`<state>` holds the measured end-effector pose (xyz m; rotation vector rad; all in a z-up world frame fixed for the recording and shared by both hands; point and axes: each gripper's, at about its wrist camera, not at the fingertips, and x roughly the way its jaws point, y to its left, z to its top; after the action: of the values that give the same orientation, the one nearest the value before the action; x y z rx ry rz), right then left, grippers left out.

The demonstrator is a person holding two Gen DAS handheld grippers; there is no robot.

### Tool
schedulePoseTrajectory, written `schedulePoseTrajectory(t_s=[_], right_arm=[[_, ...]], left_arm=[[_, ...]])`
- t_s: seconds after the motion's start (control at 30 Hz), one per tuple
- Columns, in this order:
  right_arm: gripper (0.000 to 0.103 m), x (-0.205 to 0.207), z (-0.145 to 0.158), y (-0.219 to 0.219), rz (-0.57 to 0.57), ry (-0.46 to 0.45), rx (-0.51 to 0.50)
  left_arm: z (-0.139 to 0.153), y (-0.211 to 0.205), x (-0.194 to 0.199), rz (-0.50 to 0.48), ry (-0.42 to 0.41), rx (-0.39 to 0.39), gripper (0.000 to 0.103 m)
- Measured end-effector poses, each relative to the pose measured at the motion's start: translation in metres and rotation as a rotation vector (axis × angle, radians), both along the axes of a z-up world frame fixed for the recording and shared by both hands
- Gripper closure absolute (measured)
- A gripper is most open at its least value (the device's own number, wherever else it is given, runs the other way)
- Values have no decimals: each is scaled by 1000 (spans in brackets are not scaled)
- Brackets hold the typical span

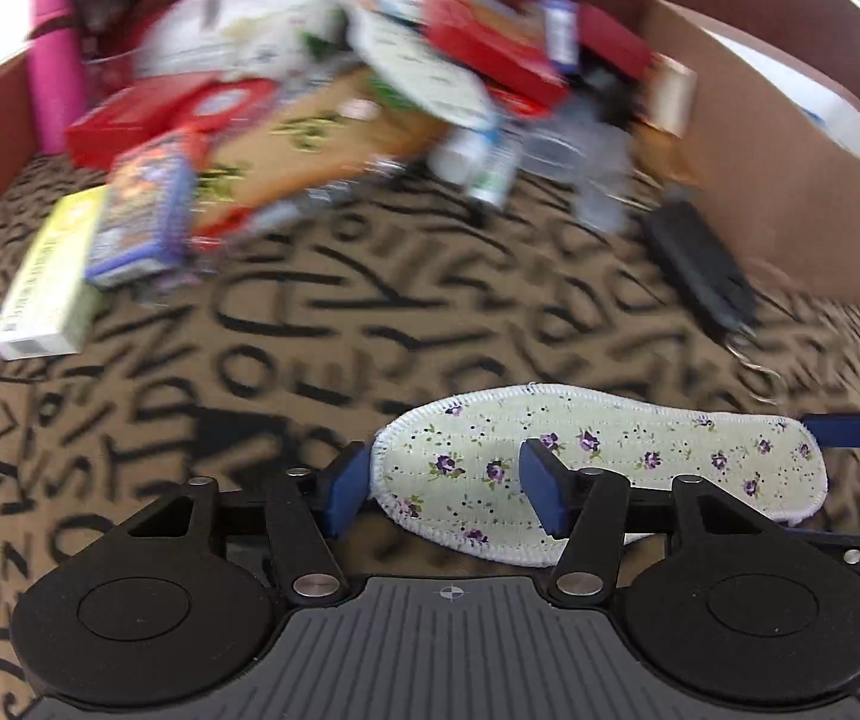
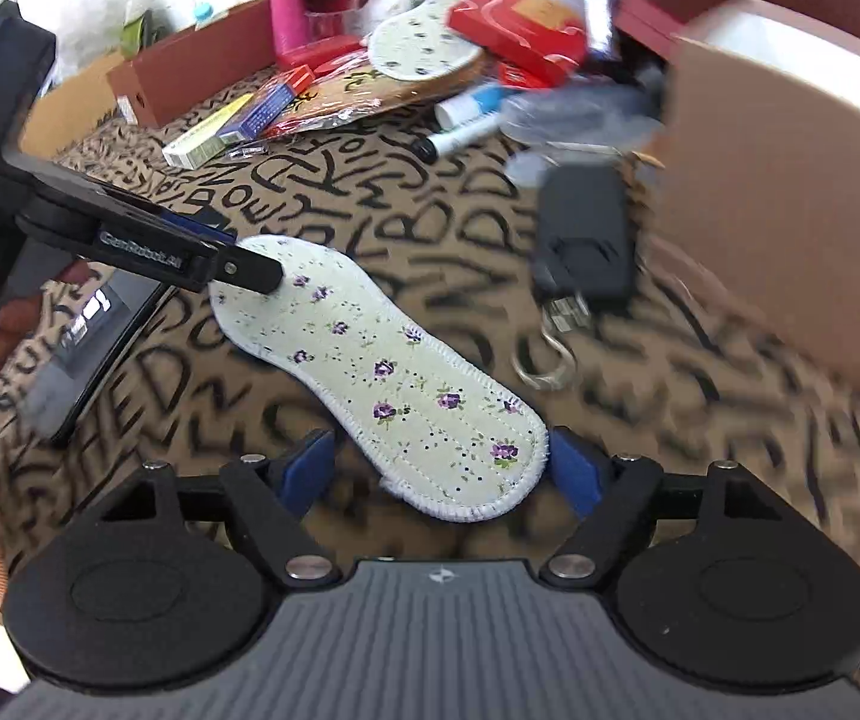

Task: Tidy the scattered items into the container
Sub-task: 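Close the left gripper on the insole while the right gripper grips its other end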

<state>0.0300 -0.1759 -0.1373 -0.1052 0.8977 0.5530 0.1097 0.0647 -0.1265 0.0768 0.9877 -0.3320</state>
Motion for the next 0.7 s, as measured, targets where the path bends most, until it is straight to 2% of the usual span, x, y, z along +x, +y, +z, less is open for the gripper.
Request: schedulePoseTrajectory(t_s=[0.17,0.3,0.47,0.5,0.63,0.7], right_arm=[[23,-28,4,-25,-46,16,-21],[23,-31,4,-36,-82,20,-40],[20,-32,-3,-23,-36,-19,-109],[20,-33,-4,-20,-24,-34,-116],[27,-33,-2,-19,-34,-51,-115],[28,-36,-1,-22,-41,-54,-120]], left_arm=[[2,-29,-7,-83,15,0,32],[3,-27,-6,-68,34,29,31],[1,-29,-9,-87,58,3,36],[0,-34,-11,-96,51,17,42],[3,-50,-17,-94,22,78,54],[5,-48,-16,-65,28,59,74]])
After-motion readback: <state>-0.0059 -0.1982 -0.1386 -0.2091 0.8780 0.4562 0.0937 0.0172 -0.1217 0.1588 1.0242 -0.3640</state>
